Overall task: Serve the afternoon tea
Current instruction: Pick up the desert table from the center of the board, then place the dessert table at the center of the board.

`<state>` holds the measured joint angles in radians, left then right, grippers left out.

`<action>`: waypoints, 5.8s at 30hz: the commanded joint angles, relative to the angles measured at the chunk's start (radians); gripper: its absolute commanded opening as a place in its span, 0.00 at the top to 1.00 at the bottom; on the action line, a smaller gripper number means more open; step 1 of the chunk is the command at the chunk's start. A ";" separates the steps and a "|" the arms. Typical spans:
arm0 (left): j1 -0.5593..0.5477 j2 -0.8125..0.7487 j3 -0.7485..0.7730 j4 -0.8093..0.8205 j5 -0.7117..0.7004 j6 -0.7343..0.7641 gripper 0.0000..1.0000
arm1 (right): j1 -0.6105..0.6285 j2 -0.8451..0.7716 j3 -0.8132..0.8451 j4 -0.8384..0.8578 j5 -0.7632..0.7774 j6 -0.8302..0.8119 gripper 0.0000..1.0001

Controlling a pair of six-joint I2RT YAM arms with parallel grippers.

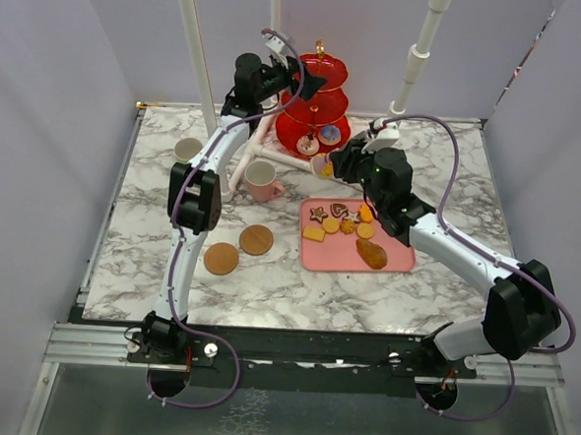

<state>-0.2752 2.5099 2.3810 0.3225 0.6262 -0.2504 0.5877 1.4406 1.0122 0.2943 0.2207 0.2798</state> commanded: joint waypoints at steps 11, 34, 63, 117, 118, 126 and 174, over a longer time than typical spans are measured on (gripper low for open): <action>-0.027 0.089 0.095 0.133 -0.001 -0.098 0.20 | 0.000 -0.038 -0.015 -0.001 0.025 0.024 0.66; -0.156 -0.003 0.040 0.109 -0.462 0.126 0.89 | 0.000 -0.105 -0.070 0.011 0.067 0.000 0.68; -0.223 -0.399 -0.200 0.082 -0.678 0.390 1.00 | 0.000 -0.242 -0.105 -0.017 0.063 -0.019 0.68; -0.309 -1.512 -1.153 -0.430 0.066 0.399 1.00 | -0.005 -0.747 -0.072 -0.577 0.065 -0.080 0.68; -0.309 -1.523 -1.165 -0.443 0.087 0.408 1.00 | -0.004 -0.747 -0.078 -0.574 0.064 -0.079 0.68; -0.309 -1.593 -1.291 -0.491 0.227 0.503 1.00 | -0.003 -0.732 -0.108 -0.553 0.023 -0.072 0.68; -0.309 -1.782 -1.519 -0.624 0.214 0.636 0.52 | 0.068 -0.629 -0.466 -0.356 -0.474 0.124 0.72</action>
<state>-0.5804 0.7300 0.8474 -0.2935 0.8581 0.3481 0.6373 0.8116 0.5606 -0.0547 -0.2546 0.4007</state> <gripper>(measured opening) 0.398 0.461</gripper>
